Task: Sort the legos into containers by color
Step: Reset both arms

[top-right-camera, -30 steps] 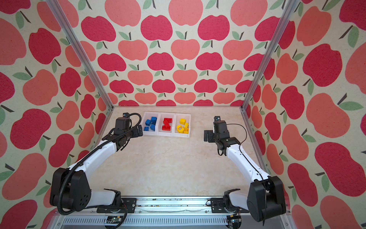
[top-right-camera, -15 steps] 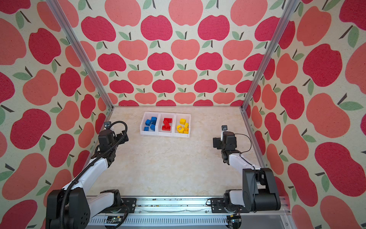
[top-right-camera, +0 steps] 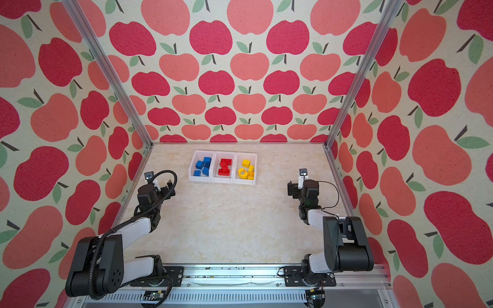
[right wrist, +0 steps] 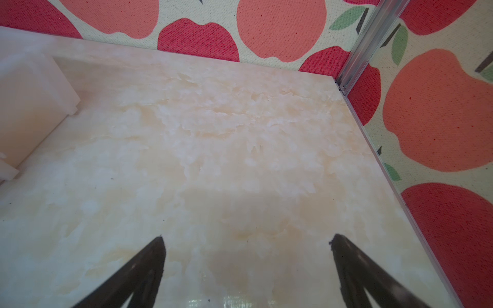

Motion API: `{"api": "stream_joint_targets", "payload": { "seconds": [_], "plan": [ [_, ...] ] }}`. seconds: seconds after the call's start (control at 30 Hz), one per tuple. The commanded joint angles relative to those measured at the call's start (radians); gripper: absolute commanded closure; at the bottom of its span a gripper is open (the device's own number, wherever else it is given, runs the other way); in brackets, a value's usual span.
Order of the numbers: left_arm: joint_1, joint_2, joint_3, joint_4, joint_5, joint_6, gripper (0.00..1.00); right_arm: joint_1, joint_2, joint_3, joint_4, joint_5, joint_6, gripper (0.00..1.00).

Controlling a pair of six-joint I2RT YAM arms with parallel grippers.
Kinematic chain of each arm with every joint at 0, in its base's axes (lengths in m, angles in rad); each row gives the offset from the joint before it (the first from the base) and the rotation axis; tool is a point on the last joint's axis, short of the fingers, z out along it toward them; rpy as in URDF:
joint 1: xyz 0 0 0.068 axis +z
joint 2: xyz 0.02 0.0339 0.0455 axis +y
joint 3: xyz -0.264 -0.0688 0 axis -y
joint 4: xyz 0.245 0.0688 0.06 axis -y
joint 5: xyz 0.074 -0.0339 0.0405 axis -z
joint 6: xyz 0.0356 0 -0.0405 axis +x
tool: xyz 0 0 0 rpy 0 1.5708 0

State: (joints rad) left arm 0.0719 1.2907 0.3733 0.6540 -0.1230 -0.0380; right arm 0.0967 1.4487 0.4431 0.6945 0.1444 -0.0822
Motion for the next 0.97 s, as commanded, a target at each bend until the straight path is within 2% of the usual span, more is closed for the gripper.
{"api": "stream_joint_targets", "payload": {
  "seconds": [0.0, 0.1, 0.2, 0.4, 0.57, 0.93],
  "plan": [
    [0.018, 0.026, -0.021, 0.137, 0.019, -0.009, 0.01, -0.006, 0.056, -0.056, 0.184, -0.050, -0.008, 0.01],
    [0.019, 0.058, -0.034, 0.161, 0.016, -0.014, 0.01, -0.005, 0.080, -0.108, 0.303, -0.055, -0.008, 0.01],
    [0.022, 0.137, -0.059, 0.292, 0.002, -0.013, 0.01, -0.006, 0.108, -0.123, 0.349, -0.057, -0.009, 0.01],
    [0.017, 0.236, -0.107, 0.431, -0.017, -0.016, 0.01, 0.001, 0.143, -0.129, 0.399, -0.007, -0.004, 0.01],
    [0.017, 0.234, -0.105, 0.421, -0.014, -0.015, 0.01, 0.045, 0.157, -0.115, 0.401, 0.169, -0.011, 0.01],
    [0.017, 0.237, -0.121, 0.456, -0.009, -0.014, 0.01, 0.039, 0.154, -0.118, 0.403, 0.143, -0.010, 0.01]
  ]
}}
